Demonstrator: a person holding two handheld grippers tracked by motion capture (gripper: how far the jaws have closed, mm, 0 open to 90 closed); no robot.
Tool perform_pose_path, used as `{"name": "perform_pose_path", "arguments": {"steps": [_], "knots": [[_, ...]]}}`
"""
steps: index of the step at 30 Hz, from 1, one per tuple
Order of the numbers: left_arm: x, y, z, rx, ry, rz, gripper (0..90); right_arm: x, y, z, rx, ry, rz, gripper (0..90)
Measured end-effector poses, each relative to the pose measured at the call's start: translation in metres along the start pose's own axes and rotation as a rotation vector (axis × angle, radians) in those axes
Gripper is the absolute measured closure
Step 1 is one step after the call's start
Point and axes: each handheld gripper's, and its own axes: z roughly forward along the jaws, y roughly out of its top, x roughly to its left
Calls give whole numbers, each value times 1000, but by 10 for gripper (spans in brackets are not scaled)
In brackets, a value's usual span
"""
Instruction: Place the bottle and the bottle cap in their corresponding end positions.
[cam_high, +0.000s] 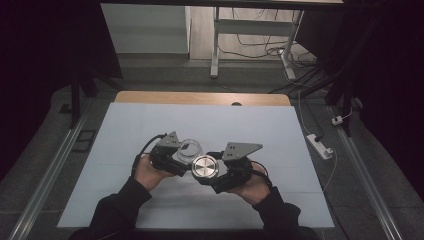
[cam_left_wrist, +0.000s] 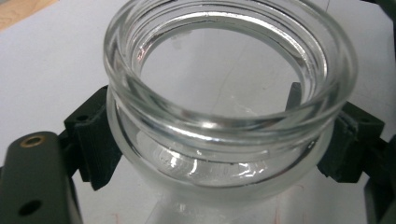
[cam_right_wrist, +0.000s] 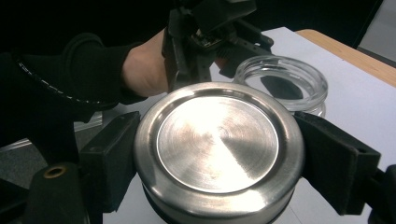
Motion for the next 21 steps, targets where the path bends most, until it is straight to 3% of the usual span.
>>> {"name": "perform_pose_path", "arguments": {"steps": [21], "knots": [[10,12,4,-9,38,12,157,14,-20,3,3,-12,9,181]]}}
